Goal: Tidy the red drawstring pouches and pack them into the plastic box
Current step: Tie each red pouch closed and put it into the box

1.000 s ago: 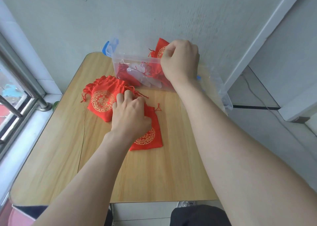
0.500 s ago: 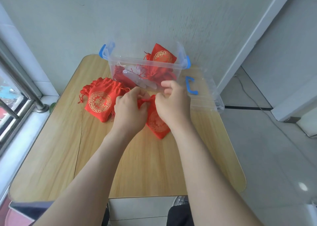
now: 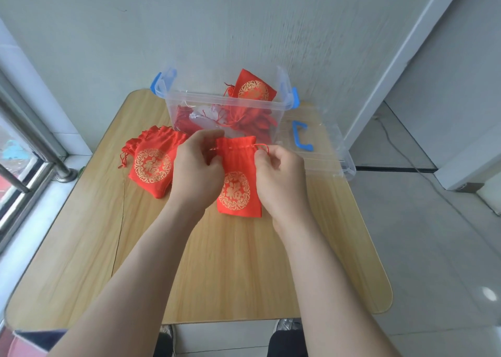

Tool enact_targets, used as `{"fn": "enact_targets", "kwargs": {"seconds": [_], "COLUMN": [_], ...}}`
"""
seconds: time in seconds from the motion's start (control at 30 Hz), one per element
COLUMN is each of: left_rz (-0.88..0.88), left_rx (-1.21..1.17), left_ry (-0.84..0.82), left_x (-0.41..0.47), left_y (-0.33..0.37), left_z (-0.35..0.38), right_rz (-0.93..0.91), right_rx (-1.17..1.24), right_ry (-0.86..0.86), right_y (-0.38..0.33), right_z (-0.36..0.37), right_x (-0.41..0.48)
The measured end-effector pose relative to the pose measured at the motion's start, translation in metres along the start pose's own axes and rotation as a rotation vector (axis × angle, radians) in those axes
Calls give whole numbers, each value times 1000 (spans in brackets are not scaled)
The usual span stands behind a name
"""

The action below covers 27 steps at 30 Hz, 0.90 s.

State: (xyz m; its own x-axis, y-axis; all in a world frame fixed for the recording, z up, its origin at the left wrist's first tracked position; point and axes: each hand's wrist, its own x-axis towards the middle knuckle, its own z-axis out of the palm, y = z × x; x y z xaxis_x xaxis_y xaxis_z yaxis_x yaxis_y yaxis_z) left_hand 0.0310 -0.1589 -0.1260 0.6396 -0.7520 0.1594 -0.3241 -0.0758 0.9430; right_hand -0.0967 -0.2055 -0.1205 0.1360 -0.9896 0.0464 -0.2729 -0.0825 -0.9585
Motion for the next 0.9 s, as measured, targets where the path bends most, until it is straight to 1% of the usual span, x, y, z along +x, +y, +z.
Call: {"fn": "enact_targets", "kwargs": {"seconds": [0.07,0.17,0.23,0.37,0.43,0.5,0.57,0.63,0.7,0.8,0.9], "left_rz": [36,15,8,18,11,12,26,39,25,-40,-71], "left_rx": [117,209,194,137,144,194,210,186,128,98,144], "left_ry": [31,164,203,202,209,196,164,150,171,177,167], "left_x": [0,1,2,4,6,6,8,7,9,8,7], "left_y": [2,6,10,11,10,10,9,8,5,6,10], "left_z": [2,2,2,2,2,2,3,3,0,-4,-4], "right_rz": [12,10,-11,-67,-70,-36,52,134,211,295,301], "right_rx": [46,94,100,94,128,178,271,365,440,491,483], "right_ry": [-21,-9,2,-13,-1,17,38,46,34,28,63], "right_y": [-2,-6,-7,-3,-6,-7,-7,-9,-13,-17,-15], "right_z": [3,5,8,12,10,7,5,1,-3,-9,-10], "right_x": [1,2,4,11,12,15,18,21,23,25,27]}}
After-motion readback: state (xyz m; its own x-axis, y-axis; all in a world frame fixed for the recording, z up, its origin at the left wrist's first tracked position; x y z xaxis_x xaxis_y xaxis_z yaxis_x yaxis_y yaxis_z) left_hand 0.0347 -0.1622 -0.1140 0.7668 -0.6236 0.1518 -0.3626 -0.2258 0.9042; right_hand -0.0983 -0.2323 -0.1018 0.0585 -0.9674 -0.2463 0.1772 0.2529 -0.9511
